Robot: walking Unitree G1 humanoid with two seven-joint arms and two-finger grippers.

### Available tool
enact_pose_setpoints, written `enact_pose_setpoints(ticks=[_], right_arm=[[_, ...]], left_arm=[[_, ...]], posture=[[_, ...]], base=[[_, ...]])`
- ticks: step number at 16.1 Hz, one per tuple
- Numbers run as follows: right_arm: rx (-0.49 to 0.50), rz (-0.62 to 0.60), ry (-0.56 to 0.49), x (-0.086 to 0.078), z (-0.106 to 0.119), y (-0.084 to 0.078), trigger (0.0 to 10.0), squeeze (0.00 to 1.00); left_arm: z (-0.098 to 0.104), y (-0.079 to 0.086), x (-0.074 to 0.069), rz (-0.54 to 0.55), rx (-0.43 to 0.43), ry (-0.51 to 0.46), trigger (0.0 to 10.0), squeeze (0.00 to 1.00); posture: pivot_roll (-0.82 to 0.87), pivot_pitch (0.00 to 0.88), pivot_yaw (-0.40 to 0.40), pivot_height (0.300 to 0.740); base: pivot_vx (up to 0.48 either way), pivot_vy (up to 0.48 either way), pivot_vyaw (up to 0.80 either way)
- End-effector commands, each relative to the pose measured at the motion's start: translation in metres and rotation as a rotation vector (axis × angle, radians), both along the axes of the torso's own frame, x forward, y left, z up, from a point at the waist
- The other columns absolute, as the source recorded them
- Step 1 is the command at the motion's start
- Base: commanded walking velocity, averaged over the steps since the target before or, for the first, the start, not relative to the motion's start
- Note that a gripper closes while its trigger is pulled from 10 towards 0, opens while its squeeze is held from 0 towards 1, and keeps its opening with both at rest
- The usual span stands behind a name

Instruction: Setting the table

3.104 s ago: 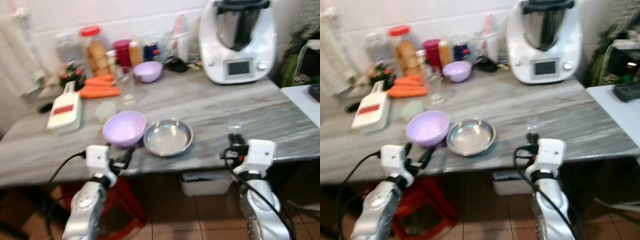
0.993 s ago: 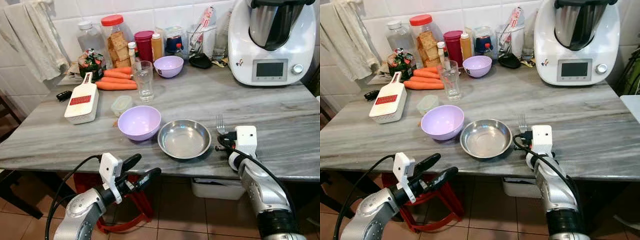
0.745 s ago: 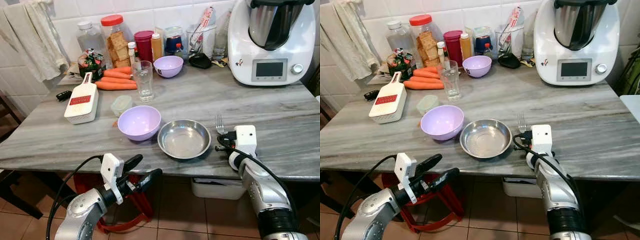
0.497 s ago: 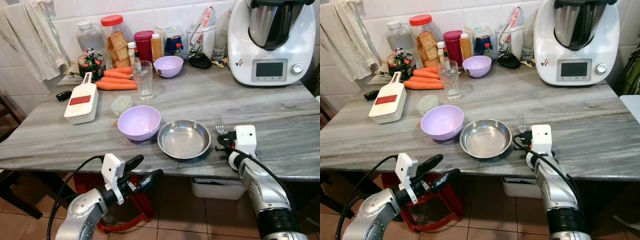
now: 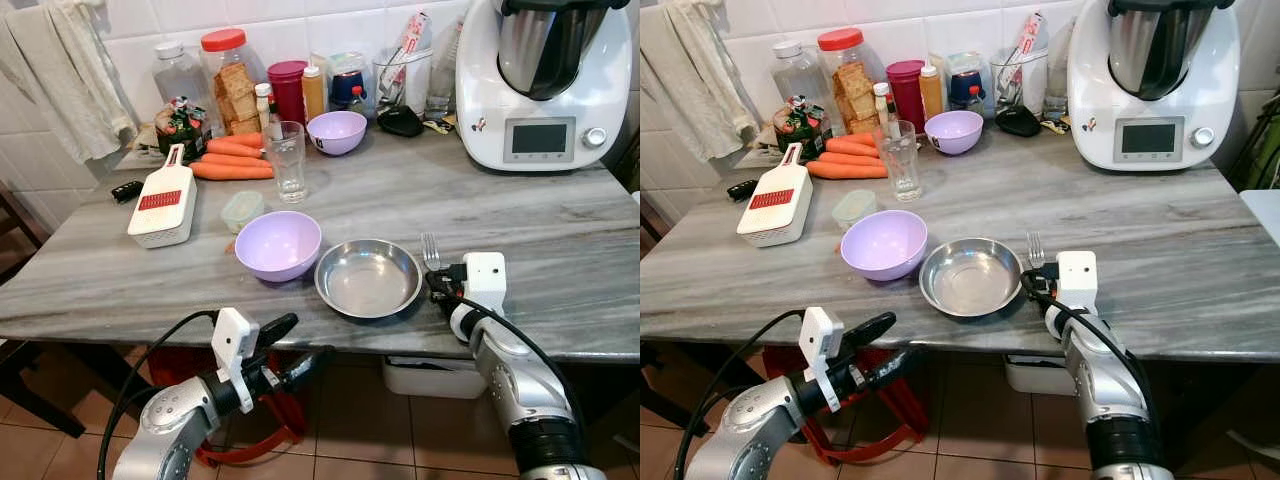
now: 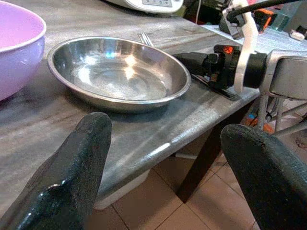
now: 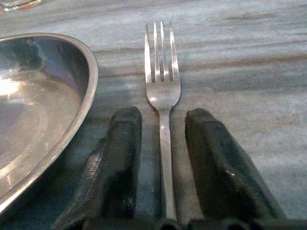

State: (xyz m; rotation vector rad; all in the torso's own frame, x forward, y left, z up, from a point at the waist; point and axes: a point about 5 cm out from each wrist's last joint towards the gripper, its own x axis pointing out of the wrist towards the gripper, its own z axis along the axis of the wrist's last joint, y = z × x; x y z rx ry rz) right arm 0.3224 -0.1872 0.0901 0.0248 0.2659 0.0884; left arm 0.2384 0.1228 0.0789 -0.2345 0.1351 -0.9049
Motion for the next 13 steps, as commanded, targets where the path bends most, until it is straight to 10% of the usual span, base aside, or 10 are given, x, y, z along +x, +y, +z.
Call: enact_pose_setpoints(ticks=[1, 13], right_arm=[[0.017, -0.006, -0.013, -0.002, 0.003, 0.001, 10.0, 1.00], [0.065, -0.177, -0.330, -0.034, 0.042, -0.005, 10.0, 1.00]], left_arm=[[0.005, 0.003, 0.000, -0.012, 0.010, -0.020, 10.0, 0.00], [0.011, 0.004, 0.011, 0.065, -0.015, -0.051, 10.0, 0.00]], posture=[[-0.15, 0.000, 0.130, 0.740], [-0.16, 0.000, 0.133, 0.740]], base=[[0.000, 0.000, 0.00], [0.000, 0.000, 0.00]])
